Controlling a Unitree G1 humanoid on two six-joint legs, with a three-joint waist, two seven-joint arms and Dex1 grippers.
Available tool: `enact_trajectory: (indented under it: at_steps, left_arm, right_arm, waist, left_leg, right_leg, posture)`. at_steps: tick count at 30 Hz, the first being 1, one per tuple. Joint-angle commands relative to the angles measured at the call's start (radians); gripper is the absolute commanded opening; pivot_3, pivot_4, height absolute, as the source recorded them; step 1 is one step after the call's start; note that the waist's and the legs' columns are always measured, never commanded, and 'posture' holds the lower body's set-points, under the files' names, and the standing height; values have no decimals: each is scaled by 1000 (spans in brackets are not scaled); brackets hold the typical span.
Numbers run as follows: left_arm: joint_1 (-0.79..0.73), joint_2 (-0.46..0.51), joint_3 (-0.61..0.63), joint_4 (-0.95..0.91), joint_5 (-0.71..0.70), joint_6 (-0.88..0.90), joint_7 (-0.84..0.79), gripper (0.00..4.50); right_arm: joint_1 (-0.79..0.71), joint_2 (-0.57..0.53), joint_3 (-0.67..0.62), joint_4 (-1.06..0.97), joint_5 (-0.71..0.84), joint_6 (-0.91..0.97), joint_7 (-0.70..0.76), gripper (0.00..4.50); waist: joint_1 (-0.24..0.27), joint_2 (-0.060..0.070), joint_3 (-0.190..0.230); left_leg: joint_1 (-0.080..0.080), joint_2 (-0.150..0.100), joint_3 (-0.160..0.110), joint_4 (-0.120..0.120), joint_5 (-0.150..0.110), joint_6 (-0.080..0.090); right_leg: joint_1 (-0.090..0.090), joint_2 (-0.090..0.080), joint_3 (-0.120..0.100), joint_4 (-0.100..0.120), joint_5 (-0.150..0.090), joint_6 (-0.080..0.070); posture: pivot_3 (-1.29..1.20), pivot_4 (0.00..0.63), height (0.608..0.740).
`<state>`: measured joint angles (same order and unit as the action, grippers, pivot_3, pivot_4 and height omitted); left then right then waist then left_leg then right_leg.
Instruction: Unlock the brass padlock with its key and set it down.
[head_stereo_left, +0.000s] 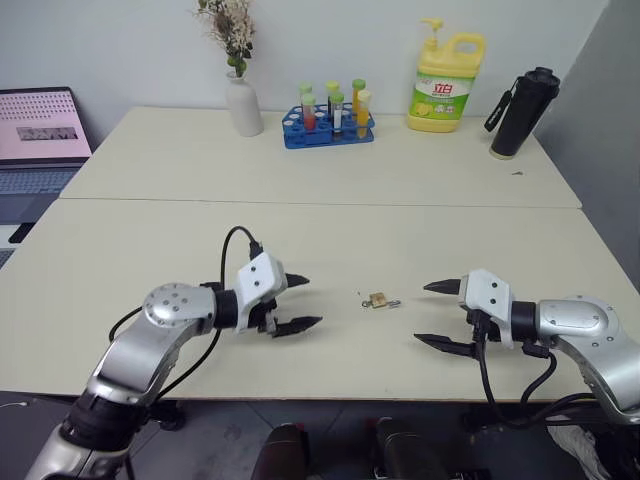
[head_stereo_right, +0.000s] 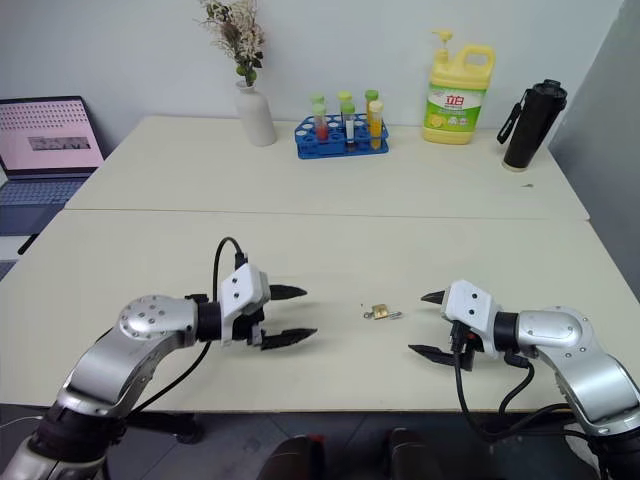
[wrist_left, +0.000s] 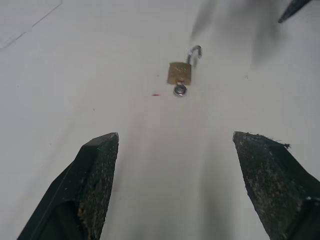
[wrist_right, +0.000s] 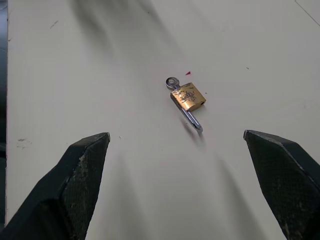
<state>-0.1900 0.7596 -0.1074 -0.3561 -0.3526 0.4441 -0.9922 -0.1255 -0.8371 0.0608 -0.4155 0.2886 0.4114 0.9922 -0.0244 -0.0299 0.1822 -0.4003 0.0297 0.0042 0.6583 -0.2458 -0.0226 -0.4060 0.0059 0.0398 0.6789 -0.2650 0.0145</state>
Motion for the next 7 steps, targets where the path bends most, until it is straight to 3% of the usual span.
enact_trajectory:
  at_steps: [1,7]
  left_arm:
    - [69,37,95,-128,-71,19,-10,3825]
    - [121,50,120,-201,-135,81,-1,3825]
  right_arm:
    - [-2,-18,-35,7,12,-29,22,4500]
    - [-24,-21,-20,44,12,-52,48,4500]
  waist:
    - [-2,0,0]
    - [-2,0,0]
  left_leg:
    - [0,0,0,0,0,0]
    - [0,0,0,0,0,0]
  right_leg:
    - [0,0,0,0,0,0]
    - [0,0,-1,0,0,0]
  posture:
    - [0,150,740]
    - [0,150,740]
